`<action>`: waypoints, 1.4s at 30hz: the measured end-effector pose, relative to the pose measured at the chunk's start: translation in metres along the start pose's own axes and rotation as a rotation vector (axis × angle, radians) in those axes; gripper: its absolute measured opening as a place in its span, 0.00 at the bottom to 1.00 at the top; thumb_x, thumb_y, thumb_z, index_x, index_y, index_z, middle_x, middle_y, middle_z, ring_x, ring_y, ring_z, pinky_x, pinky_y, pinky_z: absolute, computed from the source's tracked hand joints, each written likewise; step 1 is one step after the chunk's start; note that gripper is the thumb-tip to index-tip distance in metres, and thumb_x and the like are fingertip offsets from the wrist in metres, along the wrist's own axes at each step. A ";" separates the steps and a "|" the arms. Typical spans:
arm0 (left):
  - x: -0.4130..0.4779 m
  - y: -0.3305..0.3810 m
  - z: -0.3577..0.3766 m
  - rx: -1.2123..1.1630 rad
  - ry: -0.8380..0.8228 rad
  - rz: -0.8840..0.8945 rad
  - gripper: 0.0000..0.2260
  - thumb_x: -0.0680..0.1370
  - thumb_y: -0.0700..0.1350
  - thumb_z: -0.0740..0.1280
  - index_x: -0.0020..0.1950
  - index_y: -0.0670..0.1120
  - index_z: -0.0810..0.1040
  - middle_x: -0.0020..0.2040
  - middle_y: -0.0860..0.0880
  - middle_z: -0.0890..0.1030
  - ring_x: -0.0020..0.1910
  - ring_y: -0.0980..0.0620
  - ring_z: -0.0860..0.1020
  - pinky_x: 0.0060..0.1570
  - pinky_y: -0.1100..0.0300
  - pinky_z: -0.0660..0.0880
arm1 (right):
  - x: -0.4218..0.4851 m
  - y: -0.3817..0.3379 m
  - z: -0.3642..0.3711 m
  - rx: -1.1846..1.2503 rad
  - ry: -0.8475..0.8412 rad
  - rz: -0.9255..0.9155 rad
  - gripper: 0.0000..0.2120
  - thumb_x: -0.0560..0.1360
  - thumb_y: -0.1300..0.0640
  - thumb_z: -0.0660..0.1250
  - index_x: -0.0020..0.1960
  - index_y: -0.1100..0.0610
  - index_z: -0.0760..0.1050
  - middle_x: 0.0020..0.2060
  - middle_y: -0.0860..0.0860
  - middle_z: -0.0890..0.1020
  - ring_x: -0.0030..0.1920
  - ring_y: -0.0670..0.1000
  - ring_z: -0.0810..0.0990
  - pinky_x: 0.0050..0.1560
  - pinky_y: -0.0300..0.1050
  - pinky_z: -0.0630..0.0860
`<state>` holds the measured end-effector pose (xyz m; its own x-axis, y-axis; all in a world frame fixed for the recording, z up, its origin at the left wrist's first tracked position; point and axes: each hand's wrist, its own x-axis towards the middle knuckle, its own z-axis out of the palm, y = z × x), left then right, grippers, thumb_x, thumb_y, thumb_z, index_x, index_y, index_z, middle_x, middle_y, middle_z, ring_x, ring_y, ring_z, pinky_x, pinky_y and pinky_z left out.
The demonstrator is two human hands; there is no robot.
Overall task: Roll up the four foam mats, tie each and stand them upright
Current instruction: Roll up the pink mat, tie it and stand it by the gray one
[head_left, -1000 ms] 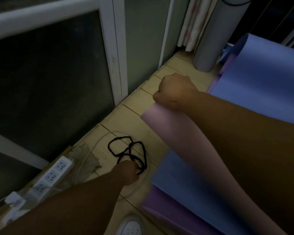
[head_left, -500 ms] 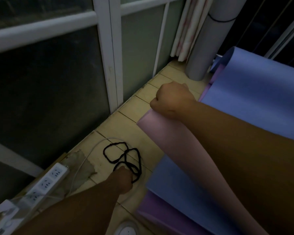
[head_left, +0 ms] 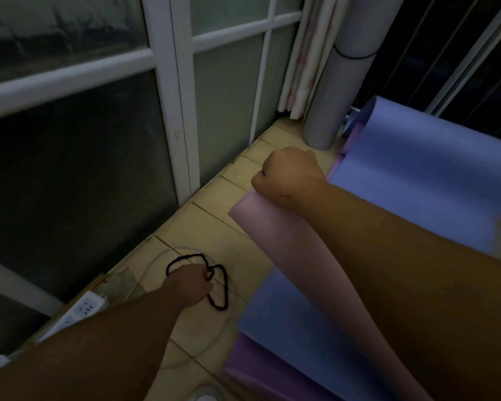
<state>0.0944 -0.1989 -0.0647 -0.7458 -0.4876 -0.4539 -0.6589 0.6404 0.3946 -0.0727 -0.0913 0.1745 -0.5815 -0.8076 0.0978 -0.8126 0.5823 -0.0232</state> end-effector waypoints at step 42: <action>-0.243 0.525 -0.172 -0.652 0.331 1.071 0.09 0.78 0.44 0.69 0.45 0.59 0.78 0.44 0.58 0.80 0.47 0.58 0.78 0.52 0.58 0.76 | -0.290 0.231 -0.203 0.438 1.199 0.445 0.20 0.69 0.59 0.61 0.23 0.49 0.56 0.20 0.46 0.60 0.28 0.42 0.68 0.27 0.29 0.61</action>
<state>-0.0873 0.1536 0.3895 -0.8553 -0.0981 0.5087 0.4207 0.4414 0.7925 -0.0839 0.2962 0.3425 -0.5879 0.1495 0.7950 -0.6417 0.5122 -0.5709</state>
